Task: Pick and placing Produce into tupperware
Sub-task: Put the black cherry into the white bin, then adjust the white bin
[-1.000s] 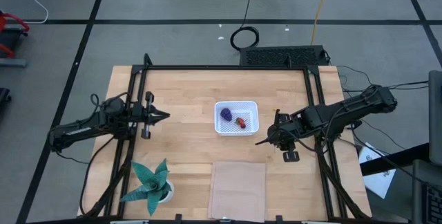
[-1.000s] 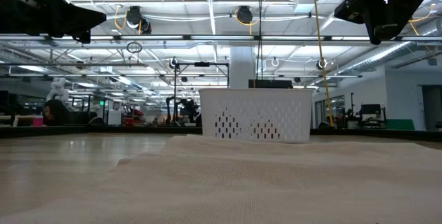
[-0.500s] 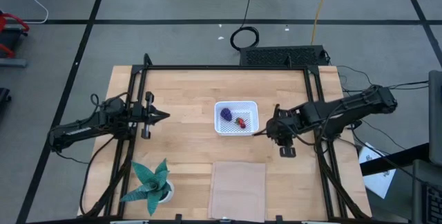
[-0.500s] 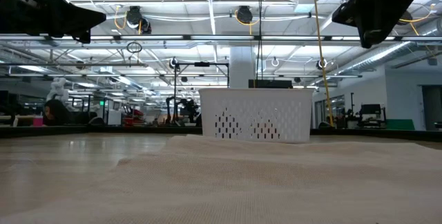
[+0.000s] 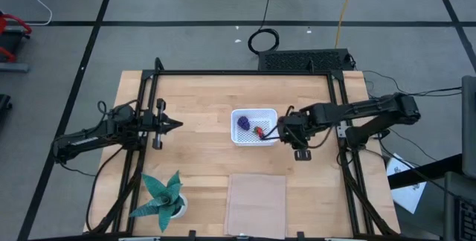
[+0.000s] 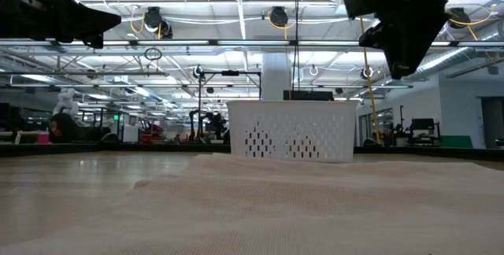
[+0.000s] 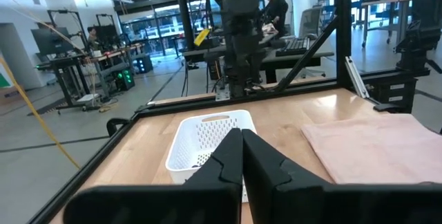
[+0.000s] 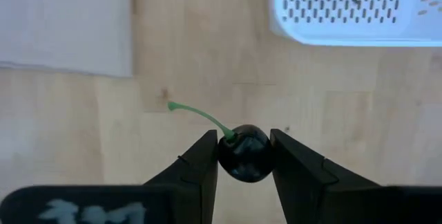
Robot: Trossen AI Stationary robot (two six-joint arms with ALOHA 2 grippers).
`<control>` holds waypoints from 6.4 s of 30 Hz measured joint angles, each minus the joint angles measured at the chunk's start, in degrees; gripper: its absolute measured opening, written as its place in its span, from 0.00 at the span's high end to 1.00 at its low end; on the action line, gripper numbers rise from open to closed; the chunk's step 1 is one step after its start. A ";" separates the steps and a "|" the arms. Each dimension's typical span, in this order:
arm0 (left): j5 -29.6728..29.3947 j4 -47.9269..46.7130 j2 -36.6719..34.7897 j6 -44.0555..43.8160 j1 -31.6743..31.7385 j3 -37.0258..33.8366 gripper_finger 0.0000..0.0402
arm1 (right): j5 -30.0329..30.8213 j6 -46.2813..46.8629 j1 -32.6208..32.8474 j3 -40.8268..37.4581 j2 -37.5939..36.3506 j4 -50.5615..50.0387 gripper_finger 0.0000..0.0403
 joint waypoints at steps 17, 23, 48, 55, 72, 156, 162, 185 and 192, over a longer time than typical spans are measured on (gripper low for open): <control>0.00 -0.05 0.00 -0.02 -0.02 0.00 0.94 | 0.17 -13.28 -9.91 15.44 10.37 1.87 0.74; 0.00 -0.05 0.00 -0.06 -0.02 0.00 0.99 | 0.20 -16.41 -12.60 20.77 14.86 1.79 0.73; 0.00 -0.03 0.00 -0.23 0.00 0.00 0.99 | 0.09 -17.52 -20.09 22.29 21.22 12.38 0.74; 0.00 -0.05 0.00 -0.21 0.00 0.00 0.96 | -0.36 -18.75 -19.64 22.12 21.87 14.25 0.74; -1.01 -0.29 0.00 0.04 -0.02 0.00 0.99 | -5.93 -30.96 -18.98 20.72 27.41 14.30 0.73; -1.03 -0.25 0.00 0.23 0.00 0.00 0.93 | -9.03 -39.10 -18.25 12.97 34.01 27.99 0.74; -1.03 -0.25 -0.01 0.12 0.00 0.00 0.95 | -8.95 -38.53 -18.25 13.07 34.57 28.05 0.74; -1.03 -0.26 -0.02 0.03 0.00 0.00 0.94 | -8.92 -37.85 -16.81 13.07 34.60 28.82 0.62; -1.03 -0.25 -0.02 0.02 -0.04 0.00 0.99 | -7.29 -36.74 -16.81 13.00 33.27 28.48 0.59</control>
